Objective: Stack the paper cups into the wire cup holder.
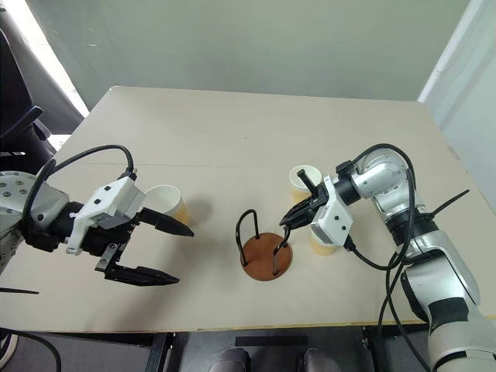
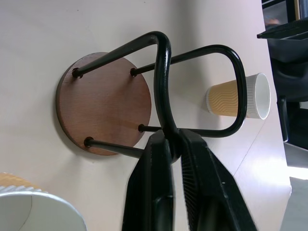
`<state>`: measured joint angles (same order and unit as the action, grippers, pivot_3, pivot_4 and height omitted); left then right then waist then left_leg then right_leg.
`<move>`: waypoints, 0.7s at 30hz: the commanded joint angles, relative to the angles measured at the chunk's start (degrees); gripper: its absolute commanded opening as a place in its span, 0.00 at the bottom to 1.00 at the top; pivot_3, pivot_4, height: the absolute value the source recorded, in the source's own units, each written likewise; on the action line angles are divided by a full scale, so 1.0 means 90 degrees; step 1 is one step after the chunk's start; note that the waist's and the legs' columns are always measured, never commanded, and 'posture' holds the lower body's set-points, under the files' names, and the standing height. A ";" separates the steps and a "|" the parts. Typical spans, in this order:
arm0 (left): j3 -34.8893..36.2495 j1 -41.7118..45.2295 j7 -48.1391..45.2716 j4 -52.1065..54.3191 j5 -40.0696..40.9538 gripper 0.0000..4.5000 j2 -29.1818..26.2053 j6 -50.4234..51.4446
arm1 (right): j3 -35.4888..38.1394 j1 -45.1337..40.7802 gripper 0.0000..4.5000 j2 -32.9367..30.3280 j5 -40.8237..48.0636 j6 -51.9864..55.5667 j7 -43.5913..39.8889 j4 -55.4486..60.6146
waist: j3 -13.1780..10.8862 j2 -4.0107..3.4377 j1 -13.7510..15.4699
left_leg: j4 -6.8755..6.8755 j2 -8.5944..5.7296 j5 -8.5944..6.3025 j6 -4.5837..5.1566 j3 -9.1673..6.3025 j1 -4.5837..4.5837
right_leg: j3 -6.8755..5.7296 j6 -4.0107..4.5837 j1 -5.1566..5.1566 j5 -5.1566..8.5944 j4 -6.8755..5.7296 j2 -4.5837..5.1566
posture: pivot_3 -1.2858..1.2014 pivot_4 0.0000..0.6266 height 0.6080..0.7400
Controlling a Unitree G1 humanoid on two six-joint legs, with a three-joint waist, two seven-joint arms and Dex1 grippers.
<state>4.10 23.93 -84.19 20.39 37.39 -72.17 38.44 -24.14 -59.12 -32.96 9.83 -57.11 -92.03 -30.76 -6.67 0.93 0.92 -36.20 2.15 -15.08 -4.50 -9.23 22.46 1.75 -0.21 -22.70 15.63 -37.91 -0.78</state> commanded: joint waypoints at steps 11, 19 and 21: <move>-0.0072 0.0643 0.0006 -0.0266 0.0064 1.00 0.0294 -0.0012 | -0.0121 -0.0499 0.99 -0.1009 0.0579 0.1864 -0.0052 0.0965 | -0.0001 -0.0001 0.0019 | 0.0000 0.0000 0.0000 0.0000 0.0000 0.0003 | 0.0000 0.0001 0.0000 0.0000 0.0002 0.0001 | 0.52 0.24 1.00; -0.0078 0.1204 0.0152 -0.0759 -0.0017 1.00 0.0905 -0.0194 | 0.0026 -0.0357 0.99 -0.3588 0.2192 0.5400 -0.0052 0.3412 | 0.0004 0.0003 0.0041 | 0.0007 0.0006 0.0003 -0.0005 0.0024 0.0034 | -0.0008 0.0001 0.0003 0.0000 0.0042 -0.0003 | 0.52 0.24 1.00; 0.0000 0.1162 0.0352 -0.0650 0.0015 1.00 0.1051 -0.0186 | 0.0174 0.0176 0.99 -0.3900 0.2179 0.5651 -0.0052 0.3691 | 0.0004 0.0003 0.0028 | 0.0002 0.0008 0.0003 -0.0004 0.0024 0.0039 | -0.0004 -0.0008 0.0003 -0.0005 0.0049 0.0000 | 0.52 0.24 1.00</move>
<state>1.95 33.95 -82.48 13.22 36.98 -63.22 37.34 -25.02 -59.56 -66.36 28.12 -8.74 -92.27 0.15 -6.63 0.95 1.17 -36.19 2.21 -15.06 -4.53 -9.00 22.83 1.71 -0.33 -22.67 15.55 -37.45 -0.78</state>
